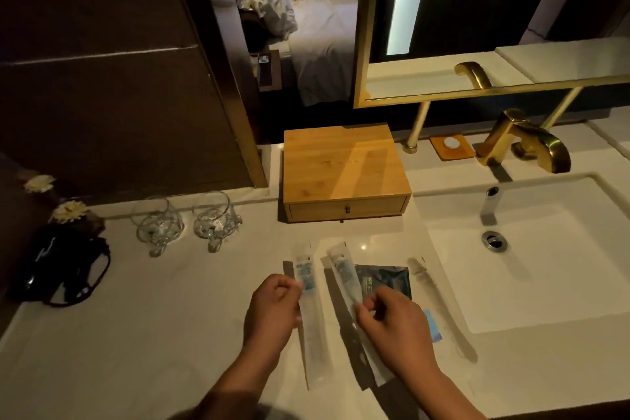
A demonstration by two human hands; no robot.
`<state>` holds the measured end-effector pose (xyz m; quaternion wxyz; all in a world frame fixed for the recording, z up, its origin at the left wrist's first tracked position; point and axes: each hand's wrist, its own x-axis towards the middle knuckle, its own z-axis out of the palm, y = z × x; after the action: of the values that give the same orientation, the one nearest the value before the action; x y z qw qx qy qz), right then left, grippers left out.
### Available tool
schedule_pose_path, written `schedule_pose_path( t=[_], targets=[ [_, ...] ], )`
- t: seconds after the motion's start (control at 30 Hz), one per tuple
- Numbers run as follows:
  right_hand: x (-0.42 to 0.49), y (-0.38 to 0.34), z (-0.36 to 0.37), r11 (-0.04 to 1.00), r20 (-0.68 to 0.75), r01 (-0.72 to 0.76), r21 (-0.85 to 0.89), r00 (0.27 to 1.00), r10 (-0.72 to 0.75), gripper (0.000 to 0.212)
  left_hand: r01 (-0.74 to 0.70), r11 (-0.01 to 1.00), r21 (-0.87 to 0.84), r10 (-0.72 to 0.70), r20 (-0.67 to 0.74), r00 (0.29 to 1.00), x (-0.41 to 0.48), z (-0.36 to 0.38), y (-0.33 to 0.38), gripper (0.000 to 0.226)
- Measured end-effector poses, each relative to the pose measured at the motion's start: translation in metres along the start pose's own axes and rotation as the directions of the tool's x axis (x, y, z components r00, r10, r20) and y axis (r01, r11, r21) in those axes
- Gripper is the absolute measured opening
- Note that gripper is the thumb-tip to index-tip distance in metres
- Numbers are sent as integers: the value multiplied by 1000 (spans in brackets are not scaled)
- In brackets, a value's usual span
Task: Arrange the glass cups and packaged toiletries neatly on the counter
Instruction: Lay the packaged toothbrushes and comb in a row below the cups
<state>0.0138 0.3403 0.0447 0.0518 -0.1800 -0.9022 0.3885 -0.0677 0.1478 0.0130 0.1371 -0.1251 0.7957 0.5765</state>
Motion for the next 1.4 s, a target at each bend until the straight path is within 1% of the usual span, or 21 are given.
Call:
schedule_pose_path(
  t=[0.07,0.17,0.3,0.37,0.47,0.53,0.67,0.8,0.9,0.97,1.03,1.1,1.17,1.2,1.27,1.33,1.4],
  targets=[
    [1,-8,9,999,51,14,30,999,-16,25,2,1000,-17,-2,-18,1000,-2,-22,-6,31],
    [6,-27,29,997,118,18,71,993,-26,23,21,999,-37,-23,-61,998,-2,-59,-18,27],
    [1,-61,64,993,172,-5,121,985,-16,19,36,999,-36,-40,-134,990,2,-116,-35,35],
    [-6,-78,84,991,183,-14,136,983,-11,19,50,998,-43,-56,-164,985,4,-145,-44,30],
    [-17,-102,112,992,199,1,124,980,-26,20,79,996,-35,-84,-206,975,11,-186,-59,16],
    [-24,-117,129,993,194,24,112,980,-46,22,96,995,-27,-99,-226,969,18,-210,-66,4],
    [-33,-143,156,997,183,28,70,982,-41,23,115,993,39,-103,-229,968,39,-244,-68,6],
    [-40,-162,172,999,149,34,31,988,-38,21,101,989,104,-80,-185,980,56,-260,-64,7],
    [-45,-171,179,1000,95,17,4,995,-17,21,74,969,236,-37,-161,986,63,-272,-68,9],
    [-48,-175,182,999,55,6,-34,998,-4,21,25,923,384,37,-152,988,66,-281,-74,7],
    [-51,-179,185,992,25,22,-123,1000,-19,19,-81,841,534,178,-132,975,65,-287,-82,13],
    [-54,-182,187,956,-1,84,-282,996,-87,15,-235,733,639,348,-55,936,61,-286,-89,24],
    [-56,-185,189,888,10,187,-421,980,-201,16,-338,601,725,442,51,896,55,-280,-92,37],
    [-57,-188,191,858,41,227,-462,971,-235,19,-358,553,753,454,88,887,52,-276,-94,42],
    [-62,-193,199,816,98,289,-501,955,-279,22,-353,511,783,431,122,894,47,-271,-96,52],
    [-69,-196,210,847,130,302,-438,953,-273,17,-338,490,803,403,135,905,45,-269,-98,58],
    [-72,-195,215,916,122,214,-339,976,-183,21,-348,469,811,394,160,905,44,-268,-98,59]
  ],
)
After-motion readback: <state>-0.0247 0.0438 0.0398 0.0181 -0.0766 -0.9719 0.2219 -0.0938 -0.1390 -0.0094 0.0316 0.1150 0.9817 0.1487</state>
